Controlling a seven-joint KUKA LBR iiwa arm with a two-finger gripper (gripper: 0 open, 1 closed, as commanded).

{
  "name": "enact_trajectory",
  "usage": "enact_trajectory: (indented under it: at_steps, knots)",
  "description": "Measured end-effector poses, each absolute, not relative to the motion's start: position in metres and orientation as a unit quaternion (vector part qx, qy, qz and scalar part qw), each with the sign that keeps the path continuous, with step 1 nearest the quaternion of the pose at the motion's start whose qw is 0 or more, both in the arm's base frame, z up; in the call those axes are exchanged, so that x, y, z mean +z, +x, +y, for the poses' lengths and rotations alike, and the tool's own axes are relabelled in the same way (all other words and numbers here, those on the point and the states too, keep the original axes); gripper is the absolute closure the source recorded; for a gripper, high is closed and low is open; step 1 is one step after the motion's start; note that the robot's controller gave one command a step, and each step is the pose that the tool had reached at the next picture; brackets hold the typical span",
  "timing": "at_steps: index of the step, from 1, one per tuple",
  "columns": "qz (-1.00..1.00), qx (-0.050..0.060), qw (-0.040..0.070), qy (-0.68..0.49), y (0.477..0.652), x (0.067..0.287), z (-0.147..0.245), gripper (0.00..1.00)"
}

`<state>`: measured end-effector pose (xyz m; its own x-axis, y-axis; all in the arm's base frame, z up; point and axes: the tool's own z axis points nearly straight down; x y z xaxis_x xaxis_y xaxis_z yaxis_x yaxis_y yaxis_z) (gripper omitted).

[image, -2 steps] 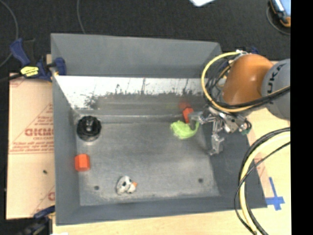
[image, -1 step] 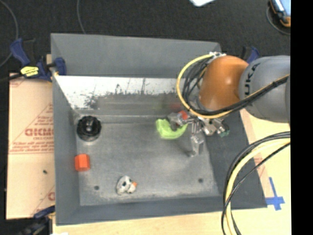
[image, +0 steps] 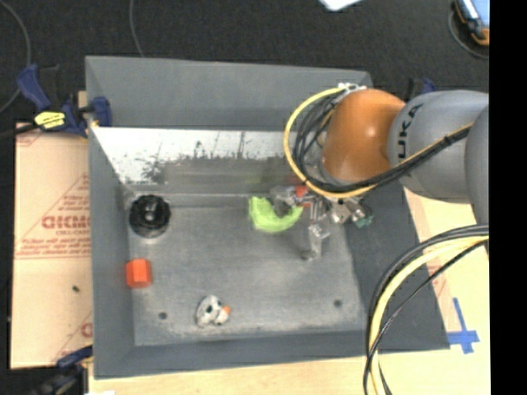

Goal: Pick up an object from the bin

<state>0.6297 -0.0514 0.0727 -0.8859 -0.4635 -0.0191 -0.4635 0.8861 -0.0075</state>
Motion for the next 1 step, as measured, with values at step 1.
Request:
enact_trajectory:
  at_steps: [1]
  knots:
    - [0.966, -0.005, 0.013, -0.260, 0.6499, 0.0726, -0.0688, 1.00]
